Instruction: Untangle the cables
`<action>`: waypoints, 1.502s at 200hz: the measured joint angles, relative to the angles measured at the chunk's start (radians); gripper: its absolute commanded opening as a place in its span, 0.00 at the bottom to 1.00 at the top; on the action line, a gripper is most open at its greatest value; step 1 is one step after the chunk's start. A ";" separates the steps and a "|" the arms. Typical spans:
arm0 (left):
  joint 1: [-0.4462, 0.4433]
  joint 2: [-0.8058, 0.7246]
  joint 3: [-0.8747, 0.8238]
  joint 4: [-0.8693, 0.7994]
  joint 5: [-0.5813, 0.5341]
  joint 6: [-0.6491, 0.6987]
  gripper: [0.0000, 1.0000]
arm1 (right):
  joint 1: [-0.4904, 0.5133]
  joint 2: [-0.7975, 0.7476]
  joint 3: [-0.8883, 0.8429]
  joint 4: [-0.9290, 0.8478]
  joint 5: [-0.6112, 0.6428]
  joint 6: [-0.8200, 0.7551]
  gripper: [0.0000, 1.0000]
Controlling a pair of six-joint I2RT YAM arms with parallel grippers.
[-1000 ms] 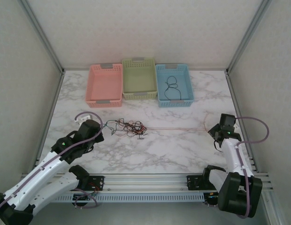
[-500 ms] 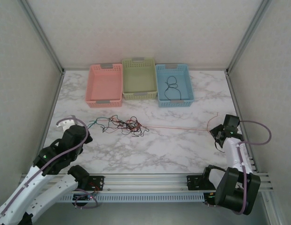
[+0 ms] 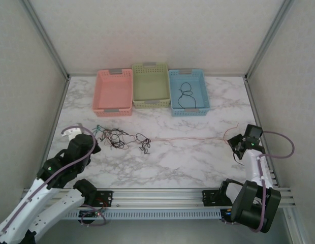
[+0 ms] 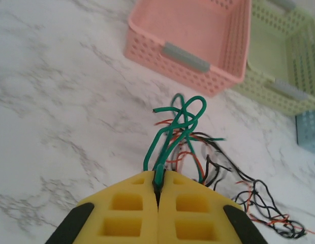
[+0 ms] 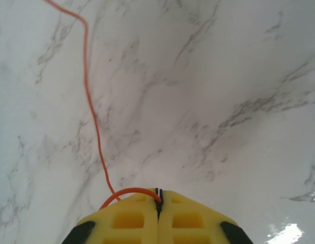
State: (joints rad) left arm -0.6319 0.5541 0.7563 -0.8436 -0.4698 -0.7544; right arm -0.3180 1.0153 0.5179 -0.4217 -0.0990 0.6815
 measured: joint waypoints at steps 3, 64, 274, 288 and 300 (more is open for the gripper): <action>0.000 0.009 -0.006 0.008 0.012 0.002 0.00 | 0.005 -0.005 0.000 -0.001 -0.004 -0.005 0.00; 0.001 0.166 -0.084 0.154 0.239 0.032 0.00 | 0.237 0.010 0.086 -0.049 -0.067 -0.070 0.09; 0.001 0.174 -0.084 0.189 0.279 0.051 0.00 | 1.162 0.424 0.449 0.024 -0.065 0.218 0.46; 0.001 0.173 -0.084 0.188 0.279 0.051 0.00 | 1.194 0.493 0.499 0.044 -0.072 0.245 0.46; 0.001 0.170 -0.084 0.185 0.279 0.051 0.00 | 1.214 0.550 0.543 0.051 -0.080 0.260 0.45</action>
State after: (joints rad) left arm -0.6308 0.7238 0.6720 -0.6582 -0.1909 -0.7029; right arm 0.8959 1.5658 1.0611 -0.3706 -0.1787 0.9417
